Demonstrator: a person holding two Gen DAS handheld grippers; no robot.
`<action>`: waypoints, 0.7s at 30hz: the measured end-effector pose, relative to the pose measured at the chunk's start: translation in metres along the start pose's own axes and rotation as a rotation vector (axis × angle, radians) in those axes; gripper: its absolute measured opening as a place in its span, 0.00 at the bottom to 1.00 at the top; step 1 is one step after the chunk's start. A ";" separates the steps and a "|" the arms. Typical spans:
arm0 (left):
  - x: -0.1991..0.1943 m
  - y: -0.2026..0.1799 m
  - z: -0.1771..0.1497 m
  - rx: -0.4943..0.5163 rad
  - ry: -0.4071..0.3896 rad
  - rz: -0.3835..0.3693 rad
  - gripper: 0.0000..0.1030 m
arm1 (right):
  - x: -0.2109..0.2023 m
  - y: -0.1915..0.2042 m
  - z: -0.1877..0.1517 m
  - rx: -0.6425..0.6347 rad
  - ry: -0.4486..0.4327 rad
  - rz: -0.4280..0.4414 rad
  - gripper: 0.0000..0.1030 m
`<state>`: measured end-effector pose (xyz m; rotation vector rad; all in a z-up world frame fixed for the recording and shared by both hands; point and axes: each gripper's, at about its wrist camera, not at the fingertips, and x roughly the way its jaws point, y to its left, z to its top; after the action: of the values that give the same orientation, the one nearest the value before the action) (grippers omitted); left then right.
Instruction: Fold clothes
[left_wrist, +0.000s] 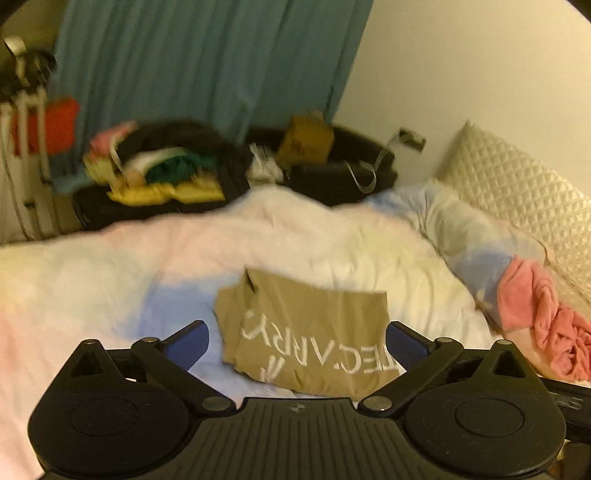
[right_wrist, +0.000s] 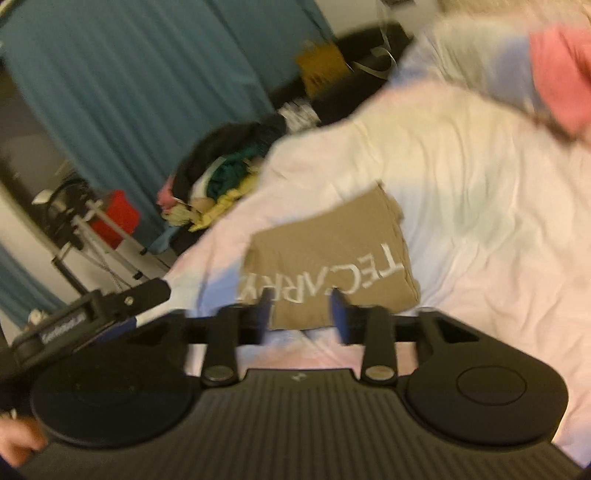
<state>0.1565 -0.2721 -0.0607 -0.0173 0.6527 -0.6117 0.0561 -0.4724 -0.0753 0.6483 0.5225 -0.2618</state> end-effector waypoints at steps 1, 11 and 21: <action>-0.015 -0.002 0.000 0.015 -0.024 0.006 1.00 | -0.016 0.007 -0.003 -0.028 -0.028 0.007 0.76; -0.152 -0.005 -0.030 0.132 -0.200 0.015 1.00 | -0.117 0.061 -0.050 -0.251 -0.216 0.058 0.79; -0.210 0.017 -0.108 0.170 -0.308 0.042 1.00 | -0.136 0.067 -0.124 -0.324 -0.348 0.055 0.79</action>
<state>-0.0277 -0.1264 -0.0325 0.0603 0.3012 -0.6068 -0.0793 -0.3325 -0.0515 0.2914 0.2047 -0.2256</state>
